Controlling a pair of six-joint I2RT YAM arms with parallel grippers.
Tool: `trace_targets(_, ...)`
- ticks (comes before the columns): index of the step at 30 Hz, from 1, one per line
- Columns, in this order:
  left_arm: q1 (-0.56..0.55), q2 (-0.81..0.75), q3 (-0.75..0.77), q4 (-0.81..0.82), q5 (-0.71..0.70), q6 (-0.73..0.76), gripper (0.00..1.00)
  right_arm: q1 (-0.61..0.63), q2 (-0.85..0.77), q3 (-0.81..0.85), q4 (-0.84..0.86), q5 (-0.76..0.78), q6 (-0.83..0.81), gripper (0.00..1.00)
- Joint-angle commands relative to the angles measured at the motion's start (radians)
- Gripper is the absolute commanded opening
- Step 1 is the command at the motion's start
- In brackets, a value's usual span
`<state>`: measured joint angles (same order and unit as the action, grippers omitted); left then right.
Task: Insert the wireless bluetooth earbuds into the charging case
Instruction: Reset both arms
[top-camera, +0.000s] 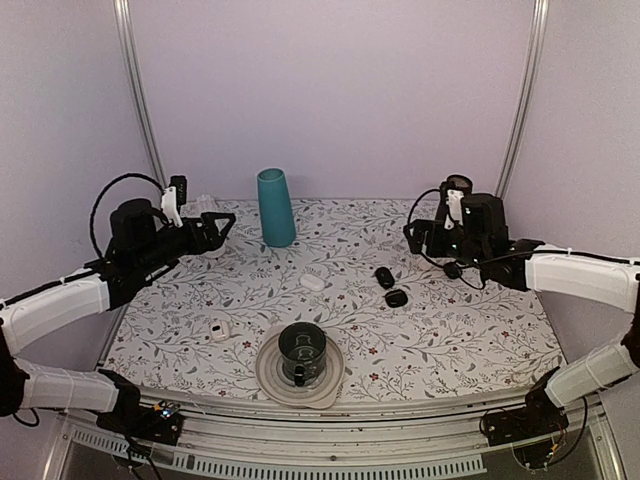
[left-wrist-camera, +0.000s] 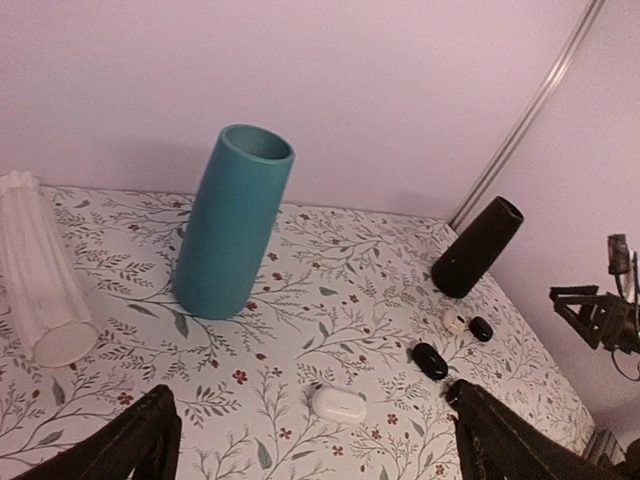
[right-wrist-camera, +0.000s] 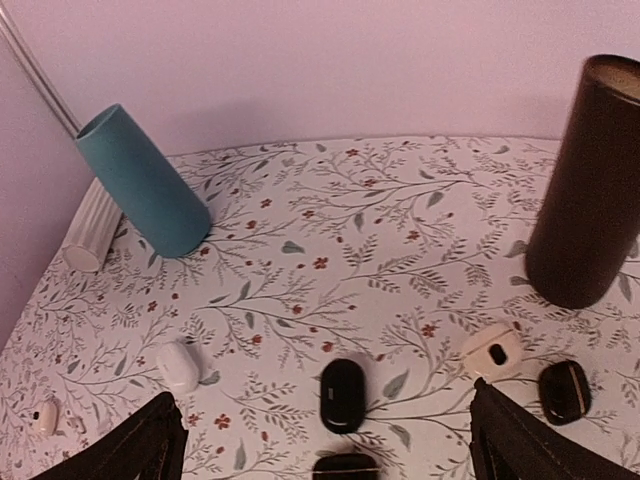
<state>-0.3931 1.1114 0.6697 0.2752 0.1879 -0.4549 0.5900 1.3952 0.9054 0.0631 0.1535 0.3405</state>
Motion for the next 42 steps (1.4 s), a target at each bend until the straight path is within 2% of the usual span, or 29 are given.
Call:
trace_targets(1, 0.055, -0.054, -0.041, -0.074, -0.182, 0.013, 0.96, -0.077, -0.173, -0.220, 0.224, 0.175, -0.120, 0.99)
trace_targets(3, 0.073, -0.058, -0.054, -0.078, -0.243, 0.008, 0.96, -0.139, -0.221, -0.308, 0.298, 0.180, -0.164, 0.98)
trace_targets(5, 0.101, -0.051, -0.068, -0.072, -0.270, -0.001, 0.96, -0.248, -0.242, -0.369, 0.349, 0.119, -0.169, 0.97)
trace_targets(9, 0.151, -0.023, -0.125, 0.006, -0.296, 0.037, 0.96, -0.425, -0.175, -0.464, 0.518, 0.081, -0.204, 0.97)
trace_targets(11, 0.175, -0.004, -0.146, 0.030, -0.327, 0.061, 0.96, -0.483, -0.139, -0.442, 0.503, 0.044, -0.207, 0.98)
trace_targets(15, 0.216, -0.016, -0.248, 0.181, -0.361, 0.143, 0.96, -0.528, -0.055, -0.558, 0.820, 0.084, -0.278, 0.97)
trace_targets(18, 0.238, -0.041, -0.356, 0.350, -0.386, 0.198, 0.96, -0.533, 0.011, -0.597, 0.974, 0.104, -0.361, 0.98)
trace_targets(21, 0.261, -0.066, -0.383, 0.394, -0.394, 0.218, 0.96, -0.546, 0.051, -0.640, 1.110, 0.017, -0.369, 0.98)
trace_targets(22, 0.264, -0.067, -0.390, 0.423, -0.390, 0.249, 0.96, -0.545, 0.088, -0.667, 1.209, 0.004, -0.370, 0.98)
trace_targets(24, 0.263, -0.058, -0.395, 0.457, -0.385, 0.364, 0.96, -0.551, 0.095, -0.711, 1.262, -0.031, -0.382, 0.99)
trace_targets(26, 0.268, -0.036, -0.403, 0.495, -0.441, 0.406, 0.96, -0.551, 0.152, -0.766, 1.445, -0.067, -0.402, 1.00)
trace_targets(31, 0.312, 0.037, -0.475, 0.715, -0.468, 0.426, 0.96, -0.552, 0.130, -0.752, 1.377, -0.059, -0.407, 0.99)
trace_targets(35, 0.325, 0.212, -0.528, 0.998, -0.469, 0.453, 0.96, -0.551, 0.135, -0.695, 1.274, -0.008, -0.377, 0.99)
trace_targets(39, 0.326, 0.316, -0.533, 1.115, -0.441, 0.484, 0.96, -0.552, 0.138, -0.700, 1.292, -0.004, -0.376, 0.99)
trace_targets(42, 0.329, 0.458, -0.562, 1.328, -0.474, 0.486, 0.96, -0.551, 0.138, -0.700, 1.294, -0.004, -0.377, 0.99)
